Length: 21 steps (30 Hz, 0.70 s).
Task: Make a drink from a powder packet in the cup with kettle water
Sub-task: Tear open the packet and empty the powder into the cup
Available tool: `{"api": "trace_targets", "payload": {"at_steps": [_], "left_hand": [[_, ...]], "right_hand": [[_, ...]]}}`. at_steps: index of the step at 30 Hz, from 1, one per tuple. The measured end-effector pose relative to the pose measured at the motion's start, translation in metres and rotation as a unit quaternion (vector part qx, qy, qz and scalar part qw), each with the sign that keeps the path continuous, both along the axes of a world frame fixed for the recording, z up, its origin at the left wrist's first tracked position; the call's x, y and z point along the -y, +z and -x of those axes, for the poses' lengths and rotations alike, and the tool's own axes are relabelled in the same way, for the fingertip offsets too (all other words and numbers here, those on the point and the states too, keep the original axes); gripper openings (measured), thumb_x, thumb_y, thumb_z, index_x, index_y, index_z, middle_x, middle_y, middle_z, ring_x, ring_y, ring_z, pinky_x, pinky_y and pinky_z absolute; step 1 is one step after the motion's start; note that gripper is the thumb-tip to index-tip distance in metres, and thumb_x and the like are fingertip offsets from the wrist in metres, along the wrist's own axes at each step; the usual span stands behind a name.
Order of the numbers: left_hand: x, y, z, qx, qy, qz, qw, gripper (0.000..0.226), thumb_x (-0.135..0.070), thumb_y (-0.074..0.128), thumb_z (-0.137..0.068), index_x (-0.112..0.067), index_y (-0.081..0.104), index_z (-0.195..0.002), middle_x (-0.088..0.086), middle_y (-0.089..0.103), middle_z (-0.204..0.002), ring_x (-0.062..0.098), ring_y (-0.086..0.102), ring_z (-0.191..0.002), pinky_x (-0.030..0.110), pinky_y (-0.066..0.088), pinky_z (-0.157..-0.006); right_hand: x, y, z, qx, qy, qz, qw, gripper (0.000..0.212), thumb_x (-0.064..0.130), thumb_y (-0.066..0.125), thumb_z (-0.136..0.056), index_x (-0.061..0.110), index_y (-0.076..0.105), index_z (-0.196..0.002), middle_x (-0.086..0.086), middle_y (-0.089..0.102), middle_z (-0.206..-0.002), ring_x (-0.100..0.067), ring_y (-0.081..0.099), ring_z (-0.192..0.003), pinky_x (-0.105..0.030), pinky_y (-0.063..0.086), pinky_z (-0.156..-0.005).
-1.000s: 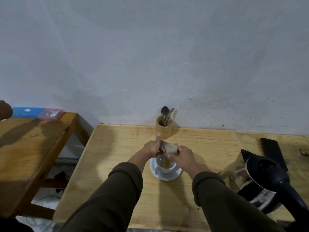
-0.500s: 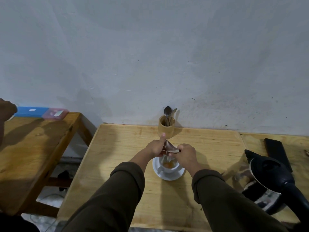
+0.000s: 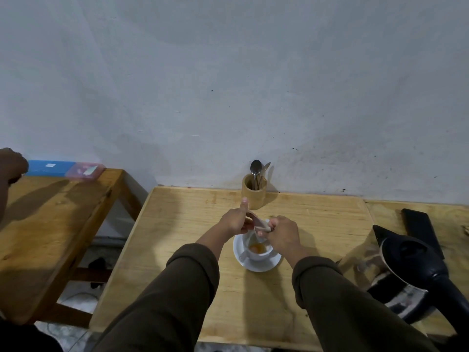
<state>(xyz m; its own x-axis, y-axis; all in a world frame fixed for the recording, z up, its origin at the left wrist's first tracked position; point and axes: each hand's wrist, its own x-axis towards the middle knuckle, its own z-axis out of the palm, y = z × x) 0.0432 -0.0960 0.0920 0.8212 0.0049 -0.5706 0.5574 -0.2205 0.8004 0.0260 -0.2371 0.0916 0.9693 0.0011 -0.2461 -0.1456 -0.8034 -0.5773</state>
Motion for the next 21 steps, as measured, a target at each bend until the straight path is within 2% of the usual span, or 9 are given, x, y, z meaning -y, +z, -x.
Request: {"api": "trace_targets", "payload": {"at_steps": [2,5,7,9,12,15,17,19,21], "left_hand": [[-0.001,0.003,0.001,-0.013,0.006,0.007,1.0,0.082,-0.063,0.019,-0.094,0.004,0.061,-0.118,0.017,0.067,-0.094,0.024,0.063,-0.083,0.031,0.055,-0.08],[-0.003,0.008,0.004,-0.045,0.024,0.048,0.998,0.069,-0.061,0.026,-0.095,0.0,0.061,-0.099,0.012,0.06,-0.076,0.021,0.059,-0.071,0.03,0.054,-0.073],[-0.004,0.011,0.007,-0.066,0.03,0.076,0.994,0.054,-0.052,0.035,-0.097,-0.004,0.058,-0.086,0.012,0.059,-0.072,0.02,0.058,-0.067,0.03,0.054,-0.071],[-0.006,0.013,0.009,-0.072,0.022,0.083,0.994,0.035,-0.035,0.048,-0.097,-0.003,0.058,-0.087,0.012,0.059,-0.072,0.019,0.058,-0.063,0.028,0.054,-0.065],[-0.008,0.013,0.013,-0.06,0.001,0.063,0.996,0.006,-0.007,0.057,-0.092,-0.003,0.057,-0.087,0.011,0.059,-0.073,0.017,0.058,-0.063,0.02,0.056,-0.053],[-0.012,0.011,0.017,-0.044,0.008,0.082,0.996,0.016,0.001,0.058,-0.091,-0.005,0.055,-0.076,0.011,0.057,-0.076,0.018,0.059,-0.067,0.017,0.057,-0.048],[-0.015,0.01,0.02,-0.031,0.013,0.087,0.996,0.018,0.002,0.057,-0.091,-0.006,0.056,-0.075,0.01,0.057,-0.078,0.016,0.058,-0.07,0.016,0.057,-0.049],[-0.018,0.009,0.022,-0.01,0.022,0.086,0.996,0.017,0.001,0.059,-0.09,-0.008,0.056,-0.076,0.008,0.057,-0.081,0.015,0.058,-0.072,0.017,0.058,-0.052],[-0.023,0.008,0.022,0.018,0.036,0.073,0.996,0.016,-0.001,0.061,-0.089,-0.01,0.057,-0.077,0.007,0.059,-0.082,0.014,0.059,-0.074,0.017,0.058,-0.056]], "right_hand": [[0.0,0.0,0.001,0.017,0.015,0.014,1.0,0.02,0.024,0.071,-0.079,0.015,0.059,-0.065,0.004,0.046,-0.071,-0.013,0.045,-0.067,-0.02,0.027,-0.053],[0.002,-0.001,0.003,0.014,0.014,0.003,1.0,0.017,0.024,0.067,-0.082,0.017,0.055,-0.072,0.003,0.047,-0.076,-0.017,0.048,-0.078,-0.022,0.033,-0.062],[0.003,-0.001,0.004,0.014,0.02,0.001,1.0,0.016,0.024,0.067,-0.082,0.017,0.055,-0.074,0.002,0.046,-0.08,-0.018,0.049,-0.08,-0.026,0.035,-0.069],[0.004,0.001,0.007,0.02,0.025,-0.007,0.999,0.01,0.02,0.068,-0.081,0.017,0.066,-0.091,0.002,0.046,-0.089,-0.019,0.052,-0.088,-0.025,0.036,-0.073],[0.009,0.005,0.013,0.028,0.018,-0.033,0.999,0.066,0.002,0.066,-0.08,0.034,0.045,-0.133,0.001,0.039,-0.127,-0.017,0.051,-0.104,-0.019,0.04,-0.078],[0.01,0.014,0.019,0.041,-0.025,-0.041,0.998,0.091,-0.014,0.053,-0.077,0.04,0.023,-0.144,0.002,0.017,-0.148,-0.017,0.048,-0.098,-0.021,0.042,-0.068],[0.008,0.02,0.02,0.044,-0.097,-0.088,0.99,0.08,-0.01,0.049,-0.082,0.036,0.025,-0.144,-0.003,0.022,-0.148,-0.023,0.052,-0.103,-0.024,0.044,-0.073],[0.006,0.024,0.018,0.021,-0.165,-0.176,0.97,0.053,0.008,0.049,-0.092,0.029,0.035,-0.138,-0.01,0.044,-0.138,-0.023,0.059,-0.098,-0.026,0.049,-0.076],[0.0,0.027,0.02,-0.027,-0.189,-0.258,0.947,0.035,0.024,0.054,-0.093,0.023,0.043,-0.126,-0.013,0.058,-0.121,-0.016,0.064,-0.075,-0.02,0.052,-0.055]]}}
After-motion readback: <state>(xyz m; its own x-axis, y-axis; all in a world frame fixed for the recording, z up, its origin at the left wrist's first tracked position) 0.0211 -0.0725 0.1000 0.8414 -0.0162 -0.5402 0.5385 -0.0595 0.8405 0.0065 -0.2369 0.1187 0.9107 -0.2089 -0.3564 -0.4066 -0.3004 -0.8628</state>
